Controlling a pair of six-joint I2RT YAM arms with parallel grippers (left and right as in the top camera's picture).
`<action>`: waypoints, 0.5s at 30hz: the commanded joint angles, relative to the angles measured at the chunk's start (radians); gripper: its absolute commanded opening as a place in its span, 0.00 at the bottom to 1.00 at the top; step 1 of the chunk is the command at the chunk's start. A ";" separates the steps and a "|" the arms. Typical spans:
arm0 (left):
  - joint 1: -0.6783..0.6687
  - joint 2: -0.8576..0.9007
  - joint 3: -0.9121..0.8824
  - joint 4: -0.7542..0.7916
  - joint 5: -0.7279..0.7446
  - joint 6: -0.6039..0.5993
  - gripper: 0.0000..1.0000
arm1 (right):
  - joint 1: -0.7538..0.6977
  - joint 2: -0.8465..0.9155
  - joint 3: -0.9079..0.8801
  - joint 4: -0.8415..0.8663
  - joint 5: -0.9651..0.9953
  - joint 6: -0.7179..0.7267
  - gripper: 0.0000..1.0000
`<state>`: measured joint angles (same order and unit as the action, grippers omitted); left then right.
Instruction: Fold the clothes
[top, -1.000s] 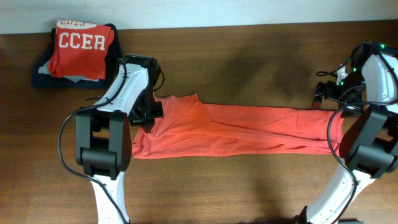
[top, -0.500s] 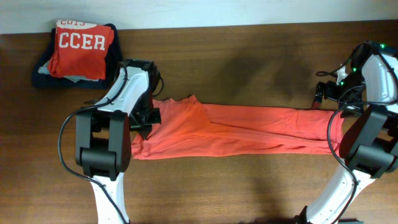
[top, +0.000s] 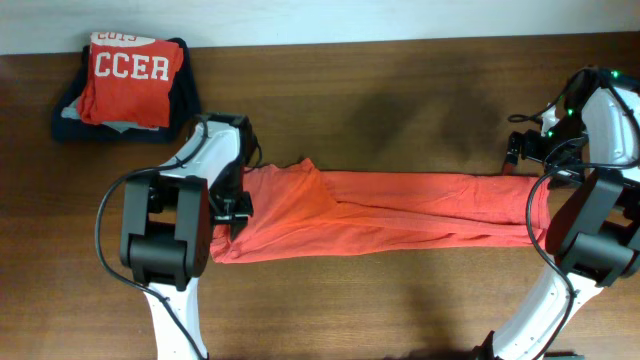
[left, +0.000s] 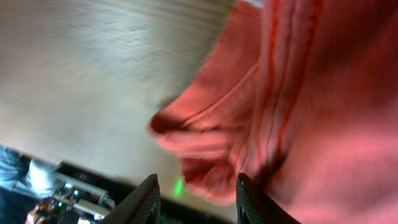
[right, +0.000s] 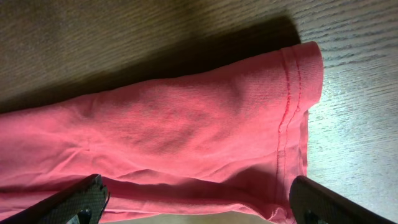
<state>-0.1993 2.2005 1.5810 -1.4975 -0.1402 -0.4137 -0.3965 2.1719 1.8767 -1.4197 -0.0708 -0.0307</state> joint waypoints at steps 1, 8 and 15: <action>0.011 -0.050 0.153 -0.049 -0.040 -0.041 0.40 | -0.003 -0.006 0.013 0.000 -0.004 0.001 0.99; -0.054 -0.090 0.383 0.013 0.020 -0.048 0.41 | -0.003 -0.006 0.013 0.000 -0.005 0.001 0.99; -0.155 -0.080 0.402 0.191 0.240 -0.048 0.41 | -0.003 -0.006 0.013 0.000 -0.004 0.001 0.99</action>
<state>-0.3145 2.1250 1.9793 -1.3247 -0.0044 -0.4477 -0.3965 2.1719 1.8767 -1.4197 -0.0708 -0.0303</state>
